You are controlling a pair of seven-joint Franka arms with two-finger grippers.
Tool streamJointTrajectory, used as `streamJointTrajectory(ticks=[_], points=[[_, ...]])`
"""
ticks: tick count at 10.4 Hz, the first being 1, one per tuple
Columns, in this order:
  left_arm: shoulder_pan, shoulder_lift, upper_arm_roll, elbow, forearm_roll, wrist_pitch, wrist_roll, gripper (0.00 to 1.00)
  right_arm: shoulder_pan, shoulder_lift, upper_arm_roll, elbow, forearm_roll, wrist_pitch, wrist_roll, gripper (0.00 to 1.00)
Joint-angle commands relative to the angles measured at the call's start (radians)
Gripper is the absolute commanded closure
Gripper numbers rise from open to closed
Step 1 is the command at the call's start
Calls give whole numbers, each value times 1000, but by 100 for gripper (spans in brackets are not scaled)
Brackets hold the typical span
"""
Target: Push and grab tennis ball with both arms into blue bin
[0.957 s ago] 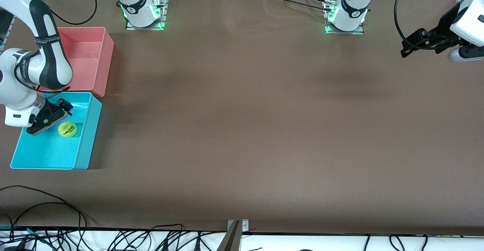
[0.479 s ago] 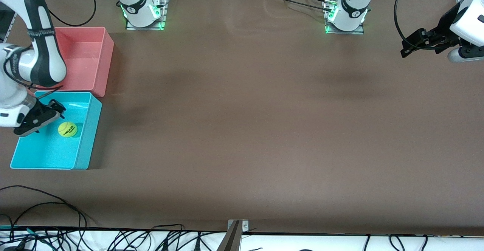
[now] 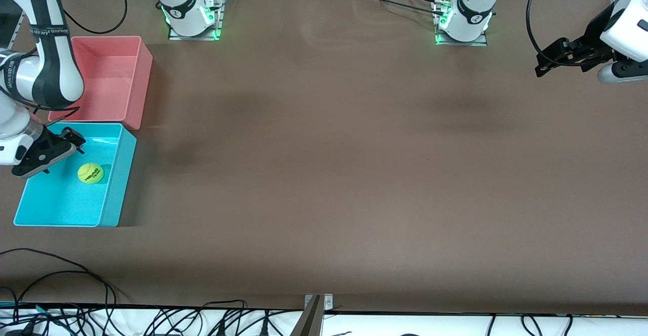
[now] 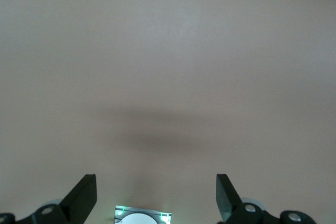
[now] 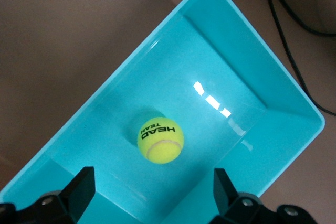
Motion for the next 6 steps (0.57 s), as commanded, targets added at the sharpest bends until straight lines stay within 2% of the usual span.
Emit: streamJointTrajectory(ticks=[1, 4, 6], points=[[-2, 15, -7, 36, 24, -8, -8, 0, 46, -65, 2, 24, -35, -142, 98, 0], [-7, 15, -7, 36, 24, -8, -8, 0, 129, -114, 12, 90, -42, -356, 309, 0], [-8, 15, -7, 38, 24, -8, -8, 0, 132, -131, 69, 135, -42, -454, 417, 0]])
